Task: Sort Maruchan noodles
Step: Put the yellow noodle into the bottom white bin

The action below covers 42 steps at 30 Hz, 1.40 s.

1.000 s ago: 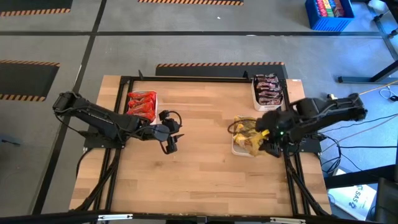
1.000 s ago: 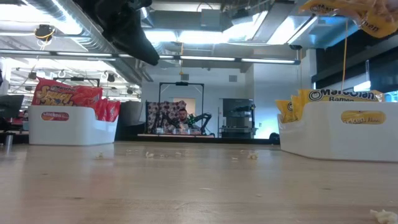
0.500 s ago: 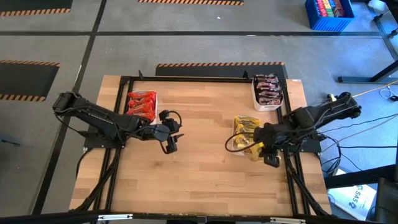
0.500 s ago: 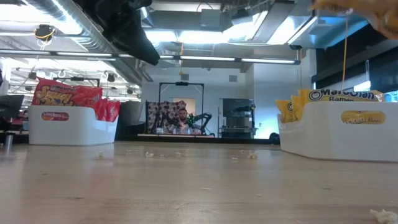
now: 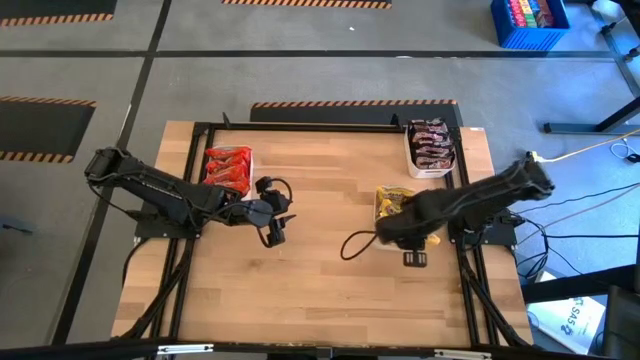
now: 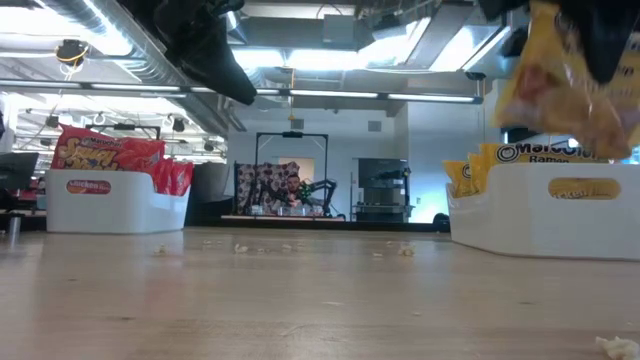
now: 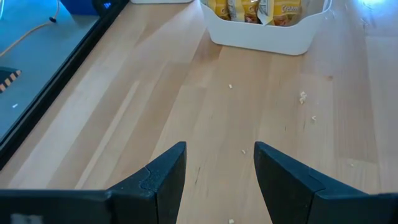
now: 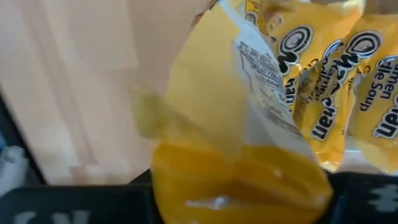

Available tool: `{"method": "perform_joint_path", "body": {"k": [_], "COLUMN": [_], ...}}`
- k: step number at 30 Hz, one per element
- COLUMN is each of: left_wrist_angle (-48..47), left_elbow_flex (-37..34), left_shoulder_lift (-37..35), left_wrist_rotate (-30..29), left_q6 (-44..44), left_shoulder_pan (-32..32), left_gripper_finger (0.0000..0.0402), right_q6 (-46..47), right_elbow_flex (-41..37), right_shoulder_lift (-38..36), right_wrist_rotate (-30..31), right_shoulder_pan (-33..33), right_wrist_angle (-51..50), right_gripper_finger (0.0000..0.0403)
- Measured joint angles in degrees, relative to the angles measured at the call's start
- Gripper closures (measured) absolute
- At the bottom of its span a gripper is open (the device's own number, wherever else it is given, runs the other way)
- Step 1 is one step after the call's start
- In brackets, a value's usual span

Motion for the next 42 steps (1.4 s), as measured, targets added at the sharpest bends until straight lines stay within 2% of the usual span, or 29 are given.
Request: {"method": "perform_joint_path", "body": {"k": [11, 17, 36, 42], "left_wrist_angle": [-0.2, -0.17, 0.21, 0.34], "left_elbow_flex": [0.0, 0.0, 0.0, 0.07], "left_shoulder_lift": [-0.01, -0.02, -0.1, -3.84], "left_wrist_rotate": [0.02, 0.02, 0.15, 0.06], "left_q6": [0.02, 0.01, 1.07, 1.14], "left_shoulder_pan": [0.0, -0.02, -0.05, -0.04], "left_gripper_finger": [0.022, 0.022, 0.022, 0.022], "right_q6": [-2.76, -2.43, -5.02, -6.3], "right_elbow_flex": [-0.66, -4.77, -9.96, -12.62], "right_shoulder_lift": [5.86, 6.09, 6.07, 6.02], "right_wrist_rotate": [0.12, -0.41, -1.37, -1.75], "right_shoulder_pan": [-1.35, -2.7, -4.65, -5.16], "right_wrist_angle": [0.0, 2.75, 10.58, 14.1], "right_gripper_finger": [0.0287, 0.0287, 0.0286, 0.0286]}}
